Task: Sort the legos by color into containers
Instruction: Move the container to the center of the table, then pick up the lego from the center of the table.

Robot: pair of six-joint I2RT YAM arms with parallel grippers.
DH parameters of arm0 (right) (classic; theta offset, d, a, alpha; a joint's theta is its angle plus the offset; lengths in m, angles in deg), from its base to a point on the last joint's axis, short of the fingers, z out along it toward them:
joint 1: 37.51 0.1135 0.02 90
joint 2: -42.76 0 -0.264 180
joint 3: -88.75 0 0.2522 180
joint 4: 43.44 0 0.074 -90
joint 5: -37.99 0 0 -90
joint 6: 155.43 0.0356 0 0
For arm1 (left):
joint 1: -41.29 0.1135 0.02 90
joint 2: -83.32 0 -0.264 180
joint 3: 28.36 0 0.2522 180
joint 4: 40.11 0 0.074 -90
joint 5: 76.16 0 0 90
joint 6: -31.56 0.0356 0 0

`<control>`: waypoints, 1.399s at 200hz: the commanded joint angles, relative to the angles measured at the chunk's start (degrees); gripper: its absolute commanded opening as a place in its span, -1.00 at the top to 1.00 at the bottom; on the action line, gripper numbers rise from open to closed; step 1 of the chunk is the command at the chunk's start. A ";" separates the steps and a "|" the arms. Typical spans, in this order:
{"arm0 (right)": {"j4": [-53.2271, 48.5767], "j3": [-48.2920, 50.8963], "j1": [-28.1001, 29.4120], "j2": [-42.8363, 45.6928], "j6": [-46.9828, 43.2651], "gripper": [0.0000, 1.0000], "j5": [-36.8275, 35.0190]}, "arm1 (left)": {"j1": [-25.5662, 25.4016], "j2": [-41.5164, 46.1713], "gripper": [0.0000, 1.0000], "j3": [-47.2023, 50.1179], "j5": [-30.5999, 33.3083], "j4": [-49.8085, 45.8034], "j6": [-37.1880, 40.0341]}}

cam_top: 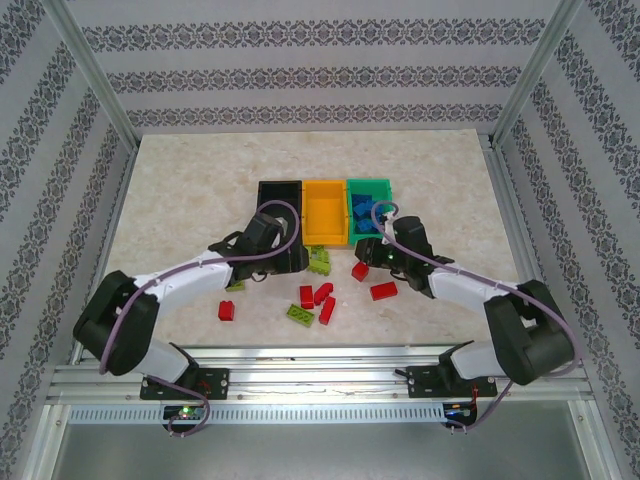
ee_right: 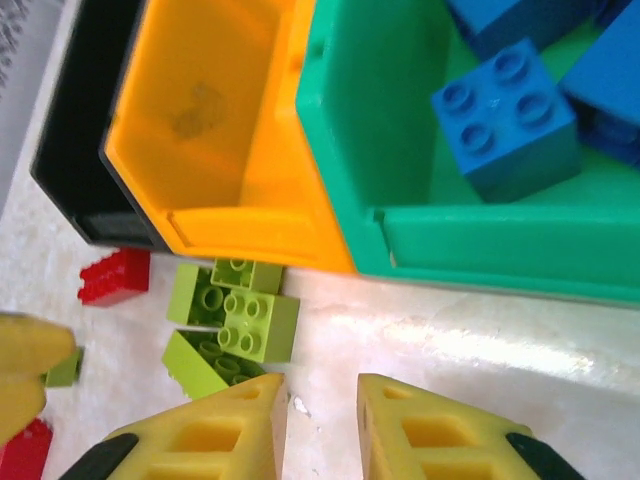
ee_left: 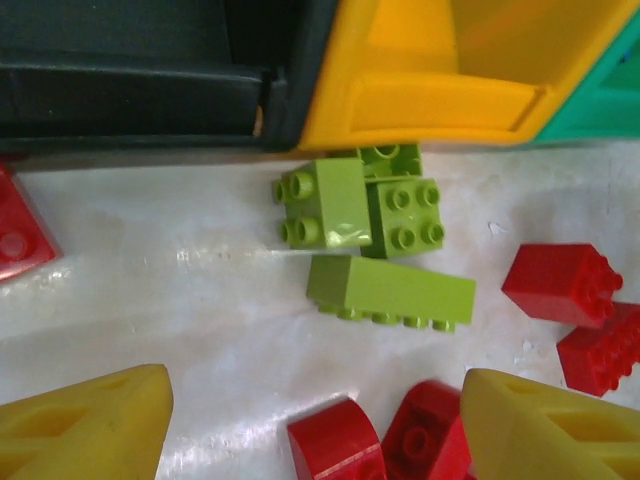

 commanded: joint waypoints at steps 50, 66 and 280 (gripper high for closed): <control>-4.55 -11.68 0.88 -14.25 -3.39 0.51 2.38 | 5.63 -13.55 -0.50 -8.74 -9.40 6.51 0.33; -4.84 -14.14 0.13 -17.16 -3.98 0.51 2.47 | 6.74 -15.68 -0.49 -10.67 -11.01 6.74 0.39; -36.28 -11.52 7.89 -0.01 -17.21 -0.28 -14.42 | 20.67 -1.99 -0.57 -27.26 -16.76 -25.23 19.31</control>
